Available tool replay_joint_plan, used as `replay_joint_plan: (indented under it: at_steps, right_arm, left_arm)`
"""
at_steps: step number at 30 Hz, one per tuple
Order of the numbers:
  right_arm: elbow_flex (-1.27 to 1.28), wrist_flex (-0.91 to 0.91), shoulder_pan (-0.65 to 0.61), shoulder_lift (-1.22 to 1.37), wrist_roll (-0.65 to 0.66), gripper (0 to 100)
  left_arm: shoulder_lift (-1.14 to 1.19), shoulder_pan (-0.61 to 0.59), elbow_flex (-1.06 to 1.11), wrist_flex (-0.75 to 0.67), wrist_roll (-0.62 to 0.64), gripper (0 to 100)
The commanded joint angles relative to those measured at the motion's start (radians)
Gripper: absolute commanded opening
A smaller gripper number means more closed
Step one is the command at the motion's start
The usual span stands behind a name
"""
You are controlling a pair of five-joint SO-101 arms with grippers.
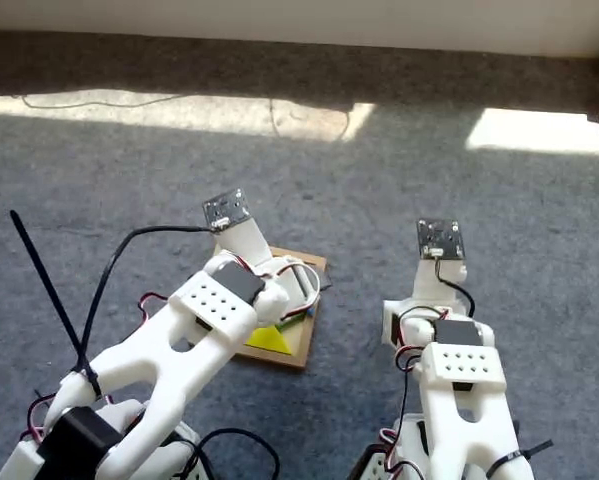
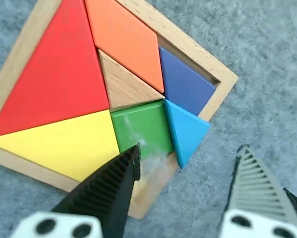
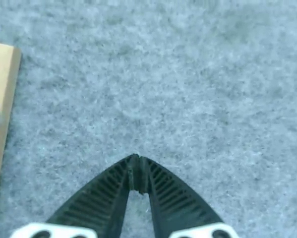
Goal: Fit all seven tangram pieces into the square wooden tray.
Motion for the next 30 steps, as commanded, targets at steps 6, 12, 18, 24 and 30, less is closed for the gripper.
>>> replay_joint_plan:
  at_steps: [6, 12, 18, 24, 30]
  right_arm:
    - [-0.007, -0.016, 0.008, -0.021, -0.011, 0.4]
    - [-0.008, -0.016, 0.008, -0.027, -0.021, 0.4]
    - [-0.090, -0.013, 0.001, -0.024, -0.147, 0.4]
    - [-0.262, -0.007, -0.090, -0.019, -0.150, 0.4]
    - [-0.395, 0.091, -0.263, -0.018, -0.152, 0.4]
  left_arm:
    - [-0.041, -0.105, -0.130, -0.011, 0.008, 18]
    - [-0.042, -0.246, -0.259, 0.069, -0.052, 7]
    - [-0.042, -0.463, -0.378, 0.302, -0.176, 1]
    - [-0.047, -0.697, -0.298, 0.353, -0.259, 0]
    - [-0.213, -0.857, -0.058, 0.206, -0.350, 0]
